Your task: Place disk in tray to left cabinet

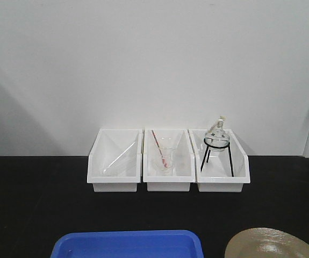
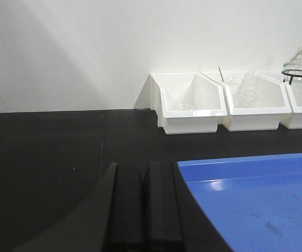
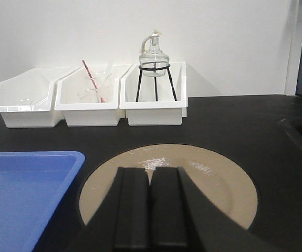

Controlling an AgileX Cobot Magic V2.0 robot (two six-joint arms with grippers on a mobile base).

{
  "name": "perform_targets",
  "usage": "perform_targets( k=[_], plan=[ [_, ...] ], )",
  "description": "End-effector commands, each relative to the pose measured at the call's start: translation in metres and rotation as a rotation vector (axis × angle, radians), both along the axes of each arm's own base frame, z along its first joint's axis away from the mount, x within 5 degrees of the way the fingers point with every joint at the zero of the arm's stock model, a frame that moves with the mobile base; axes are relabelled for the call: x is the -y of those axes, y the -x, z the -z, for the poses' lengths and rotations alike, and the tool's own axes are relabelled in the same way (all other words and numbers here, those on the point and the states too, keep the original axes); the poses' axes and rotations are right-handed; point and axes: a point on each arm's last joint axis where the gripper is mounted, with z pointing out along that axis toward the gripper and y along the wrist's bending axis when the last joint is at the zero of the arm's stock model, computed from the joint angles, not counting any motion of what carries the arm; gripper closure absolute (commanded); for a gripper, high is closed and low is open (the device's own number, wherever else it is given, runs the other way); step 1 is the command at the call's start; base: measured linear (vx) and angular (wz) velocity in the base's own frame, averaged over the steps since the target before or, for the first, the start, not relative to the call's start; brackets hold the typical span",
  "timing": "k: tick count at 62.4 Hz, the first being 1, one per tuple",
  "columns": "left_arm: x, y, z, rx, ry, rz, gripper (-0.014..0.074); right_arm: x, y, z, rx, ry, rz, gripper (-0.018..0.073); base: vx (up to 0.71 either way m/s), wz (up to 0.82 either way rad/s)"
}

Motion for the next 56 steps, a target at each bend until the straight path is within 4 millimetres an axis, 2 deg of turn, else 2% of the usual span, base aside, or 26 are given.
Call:
perform_targets(
  k=[1, 22, 27, 31, 36, 44, 51, 56],
  plan=[
    [0.000, 0.000, -0.003, 0.072, 0.021, -0.004, 0.0600, 0.000, 0.000, -0.002, 0.078, 0.007, 0.001, 0.0565, 0.00, 0.00],
    [0.000, 0.000, -0.003, 0.072, 0.021, -0.004, 0.0600, 0.000, 0.000, -0.003, 0.085, 0.006, 0.000, 0.0565, 0.00, 0.00],
    [0.000, 0.000, -0.003, 0.072, 0.021, -0.004, 0.0600, -0.001, 0.001, -0.009, 0.147, 0.013, -0.004, 0.0565, 0.00, 0.00],
    [0.000, 0.000, -0.003, 0.072, 0.021, -0.004, 0.0600, -0.001, 0.003, -0.023, 0.244, -0.021, -0.008, 0.0565, 0.00, 0.00],
    [0.000, 0.000, -0.003, 0.072, 0.021, -0.004, 0.0600, 0.000, 0.008, -0.051, 0.338, -0.043, -0.009, 0.0565, 0.00, 0.00],
    [0.000, 0.000, -0.003, 0.072, 0.021, -0.004, 0.0600, 0.000, 0.006, -0.096, 0.345, 0.032, 0.003, 0.0565, 0.00, 0.00],
    [0.000, 0.000, -0.003, 0.072, 0.021, -0.004, 0.0600, -0.004, -0.025, -0.127, 0.253, 0.096, 0.003, 0.0565, 0.00, 0.00],
    [0.000, 0.000, -0.003, 0.072, 0.021, -0.004, 0.0600, -0.007, -0.054, -0.136, 0.164, 0.107, -0.003, 0.0565, 0.00, 0.00]
  ],
)
